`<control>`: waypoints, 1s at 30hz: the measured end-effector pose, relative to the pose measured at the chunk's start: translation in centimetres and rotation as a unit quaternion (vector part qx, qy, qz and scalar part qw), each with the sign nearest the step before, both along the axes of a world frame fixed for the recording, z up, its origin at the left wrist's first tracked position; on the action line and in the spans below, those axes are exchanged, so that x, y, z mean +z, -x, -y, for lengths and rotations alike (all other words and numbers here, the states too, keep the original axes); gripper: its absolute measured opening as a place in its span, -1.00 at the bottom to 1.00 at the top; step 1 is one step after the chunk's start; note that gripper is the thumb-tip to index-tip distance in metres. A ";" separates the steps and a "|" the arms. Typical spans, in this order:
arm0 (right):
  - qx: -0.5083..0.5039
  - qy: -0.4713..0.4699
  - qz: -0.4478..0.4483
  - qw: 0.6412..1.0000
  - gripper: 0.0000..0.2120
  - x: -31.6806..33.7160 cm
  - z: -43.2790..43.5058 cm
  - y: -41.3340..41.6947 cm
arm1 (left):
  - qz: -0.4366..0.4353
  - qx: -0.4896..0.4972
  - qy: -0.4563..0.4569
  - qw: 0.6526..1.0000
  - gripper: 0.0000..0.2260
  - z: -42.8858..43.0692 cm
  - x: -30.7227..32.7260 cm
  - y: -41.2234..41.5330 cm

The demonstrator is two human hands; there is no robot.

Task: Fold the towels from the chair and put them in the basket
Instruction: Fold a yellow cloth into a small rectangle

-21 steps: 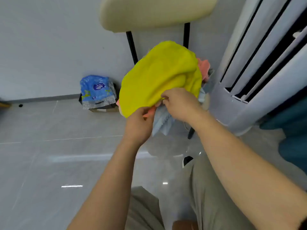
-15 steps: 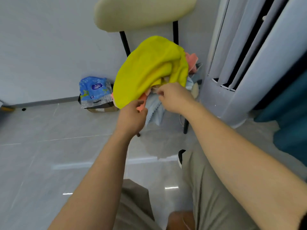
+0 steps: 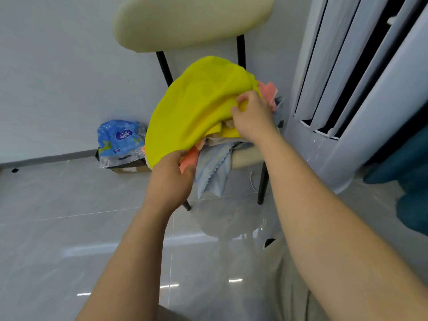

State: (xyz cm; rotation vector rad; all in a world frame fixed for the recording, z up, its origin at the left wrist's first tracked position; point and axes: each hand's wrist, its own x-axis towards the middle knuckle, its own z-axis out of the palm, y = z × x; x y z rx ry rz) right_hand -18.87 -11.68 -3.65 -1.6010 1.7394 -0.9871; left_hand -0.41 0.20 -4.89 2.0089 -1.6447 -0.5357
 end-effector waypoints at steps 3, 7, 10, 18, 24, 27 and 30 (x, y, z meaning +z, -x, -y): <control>0.026 -0.017 0.035 0.999 -0.66 -1.1 1.5 -0.8 | 0.011 -0.014 0.007 1.000 -0.62 0.8 0.0 -0.2; 0.029 -0.015 0.077 0.996 -0.50 -2.3 2.5 -1.5 | 0.023 -0.018 -0.014 0.999 -0.60 1.3 -0.6 -0.1; 0.033 0.025 0.078 0.996 -0.55 -2.0 1.8 -1.9 | 0.019 -0.030 -0.024 0.999 -0.60 1.0 -0.8 0.1; 0.128 0.119 0.165 0.971 -0.61 2.2 -1.1 -3.3 | 0.013 -0.028 0.018 0.999 -0.51 0.1 0.0 -0.8; 0.267 0.068 0.262 0.925 -0.31 5.4 -5.4 -6.1 | -0.072 0.006 0.098 0.993 -0.32 -0.6 0.6 -0.8; 0.349 0.033 0.310 0.884 -0.26 6.1 -7.6 -7.9 | -0.141 0.064 0.161 0.975 -0.60 -0.8 1.1 -0.9; 0.361 0.061 0.285 0.886 -0.33 5.9 -8.3 -9.2 | -0.182 0.153 0.162 0.958 -0.91 -0.6 1.3 -2.5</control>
